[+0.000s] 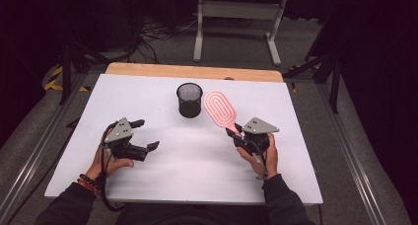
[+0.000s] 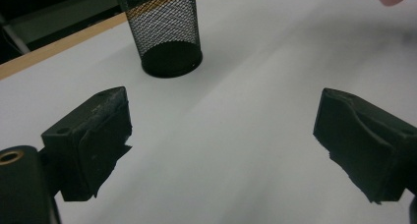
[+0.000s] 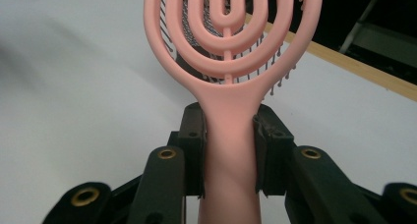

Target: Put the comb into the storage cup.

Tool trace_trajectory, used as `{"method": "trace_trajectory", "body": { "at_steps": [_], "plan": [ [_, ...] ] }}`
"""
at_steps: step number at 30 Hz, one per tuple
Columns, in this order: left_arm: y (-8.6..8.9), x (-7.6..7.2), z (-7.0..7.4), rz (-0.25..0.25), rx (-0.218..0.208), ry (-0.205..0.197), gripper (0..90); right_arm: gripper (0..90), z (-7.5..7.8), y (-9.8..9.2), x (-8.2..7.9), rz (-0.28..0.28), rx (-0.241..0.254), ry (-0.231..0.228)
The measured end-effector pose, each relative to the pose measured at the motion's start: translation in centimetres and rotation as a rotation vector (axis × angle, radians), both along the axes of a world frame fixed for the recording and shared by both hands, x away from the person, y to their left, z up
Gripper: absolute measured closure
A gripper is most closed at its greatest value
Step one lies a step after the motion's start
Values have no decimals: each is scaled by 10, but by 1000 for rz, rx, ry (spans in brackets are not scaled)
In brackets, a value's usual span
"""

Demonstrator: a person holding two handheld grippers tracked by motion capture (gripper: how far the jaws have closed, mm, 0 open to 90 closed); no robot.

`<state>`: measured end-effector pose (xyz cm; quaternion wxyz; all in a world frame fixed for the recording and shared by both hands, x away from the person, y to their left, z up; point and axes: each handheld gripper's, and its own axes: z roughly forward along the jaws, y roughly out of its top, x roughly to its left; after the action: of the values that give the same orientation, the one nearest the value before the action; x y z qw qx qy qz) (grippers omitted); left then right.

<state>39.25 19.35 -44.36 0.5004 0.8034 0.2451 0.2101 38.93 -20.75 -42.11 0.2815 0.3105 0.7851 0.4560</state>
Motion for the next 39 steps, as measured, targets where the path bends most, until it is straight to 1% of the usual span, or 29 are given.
{"method": "trace_trajectory", "body": {
  "at_steps": [1, 2, 3, 6, 7, 8, 9, 10, 11, 12, 14, 15, 17, 18, 20, 21, 23, 24, 25, 27, 28, 30, 31, 32, 33, 34, 35, 37, 39],
  "plan": [
    [0, 0, 0, 0, 0, 0, 90, 696, 0, 3, -1, 4, 3, -9],
    [-6, 2, 3, 9, -13, 27, 95, 696, 0, 5, -2, 14, 6, -16],
    [-10, 2, 4, 5, -32, 43, 101, 696, 0, 7, -3, 24, 9, -23],
    [-20, 2, 10, -30, -60, 41, 103, 696, -1, 13, -5, 38, 9, -39],
    [-20, 2, 10, -30, -60, 41, 103, 696, -1, 13, -5, 38, 9, -39],
    [-26, 2, 13, -41, -70, 43, 104, 696, -2, 17, -7, 49, 9, -48],
    [-29, 2, 14, -49, -77, 44, 104, 696, -2, 17, -7, 49, 9, -48],
    [-37, 2, 16, -76, -94, 48, 103, 696, -2, 20, -8, 59, 7, -53],
    [-39, 2, 17, -82, -98, 46, 104, 696, -2, 21, -8, 59, 6, -56],
    [-45, 2, 18, -95, -116, 51, 104, 696, -3, 22, -9, 63, 9, -60],
    [-47, 3, 19, -104, -111, 45, 104, 696, -3, 24, -10, 68, 18, -60],
    [-53, 4, 20, -119, -119, 45, 104, 696, -3, 26, -11, 83, 29, -58],
    [-58, 6, 20, -137, -128, 52, 104, 696, -3, 29, -12, 86, 32, -64],
    [-61, 7, 19, -144, -142, 59, 104, 696, -3, 31, -13, 94, 33, -64],
    [-64, 8, 20, -149, -148, 57, 106, 696, -3, 33, -14, 99, 29, -67],
    [-69, 9, 21, -173, -162, 59, 106, 696, -4, 35, -15, 101, 27, -75],
    [-74, 10, 22, -189, -186, 62, 106, 696, -5, 40, -18, 112, 32, -83],
    [-76, 11, 22, -196, -188, 66, 108, 696, -6, 42, -18, 117, 40, -85],
    [-76, 11, 22, -196, -188, 66, 108, 696, -6, 43, -19, 120, 42, -88],
    [-83, 13, 22, -208, -218, 91, 110, 696, -7, 46, -21, 122, 44, -98],
    [-85, 14, 22, -213, -229, 96, 111, 696, -8, 48, -21, 131, 45, -95],
    [-89, 16, 22, -212, -240, 111, 119, 695, -9, 50, -22, 132, 38, -102],
    [-91, 17, 22, -212, -234, 112, 127, 696, -9, 52, -23, 136, 38, -104],
    [-94, 17, 22, -208, -248, 124, 134, 696, -10, 53, -23, 140, 37, -107],
    [-94, 17, 22, -208, -248, 124, 139, 696, -10, 53, -23, 140, 37, -107],
    [-97, 18, 21, -219, -268, 138, 146, 696, -11, 56, -25, 141, 32, -116],
    [-99, 18, 22, -223, -272, 137, 155, 695, -11, 56, -25, 142, 29, -120],
    [-102, 17, 23, -215, -279, 121, 171, 696, -12, 58, -26, 143, 17, -125],
    [-104, 15, 23, -209, -306, 114, 203, 696, -13, 60, -27, 145, 10, -130]
  ]
}}
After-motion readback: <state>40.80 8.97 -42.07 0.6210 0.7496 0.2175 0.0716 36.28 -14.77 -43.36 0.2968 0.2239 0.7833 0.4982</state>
